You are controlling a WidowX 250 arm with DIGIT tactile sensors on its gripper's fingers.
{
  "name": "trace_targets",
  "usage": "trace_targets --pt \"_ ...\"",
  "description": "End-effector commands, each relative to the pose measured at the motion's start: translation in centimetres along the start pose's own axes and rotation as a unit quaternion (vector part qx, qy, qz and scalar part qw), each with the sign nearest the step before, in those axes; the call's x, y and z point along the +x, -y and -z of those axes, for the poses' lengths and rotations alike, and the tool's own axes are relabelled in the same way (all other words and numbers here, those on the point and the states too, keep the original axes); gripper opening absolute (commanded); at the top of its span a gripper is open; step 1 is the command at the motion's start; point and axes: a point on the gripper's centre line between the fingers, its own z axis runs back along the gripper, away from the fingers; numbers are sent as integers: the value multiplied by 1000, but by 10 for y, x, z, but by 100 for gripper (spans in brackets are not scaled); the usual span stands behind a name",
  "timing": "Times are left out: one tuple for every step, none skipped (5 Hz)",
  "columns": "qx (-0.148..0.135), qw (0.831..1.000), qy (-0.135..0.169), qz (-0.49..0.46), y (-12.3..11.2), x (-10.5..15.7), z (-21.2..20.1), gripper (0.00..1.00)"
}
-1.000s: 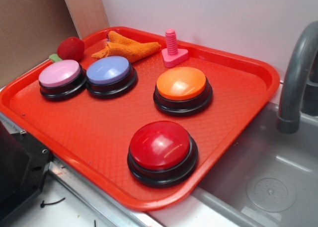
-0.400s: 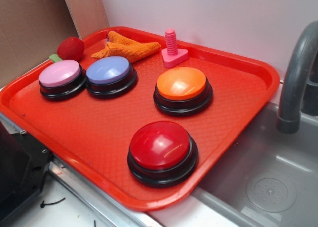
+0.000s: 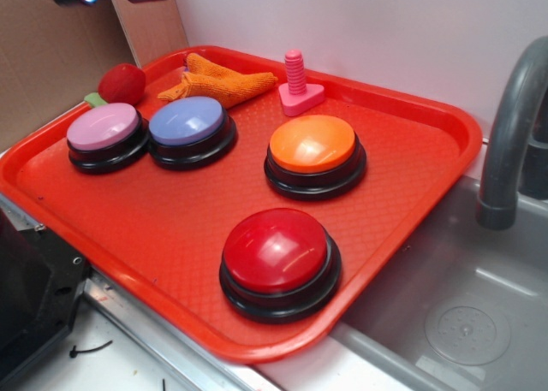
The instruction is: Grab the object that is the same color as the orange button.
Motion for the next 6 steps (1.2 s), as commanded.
trace_targets --pt "10 999 28 -35 -14 50 47 100" --pt "7 999 15 -39 -12 62 78 100" --pt "17 1000 3 -20 4 64 96 100" --pt "7 1000 -11 -6 13 65 108 100" --pt "11 999 -21 21 25 61 120 100" --pt "21 999 -21 19 28 60 121 100"
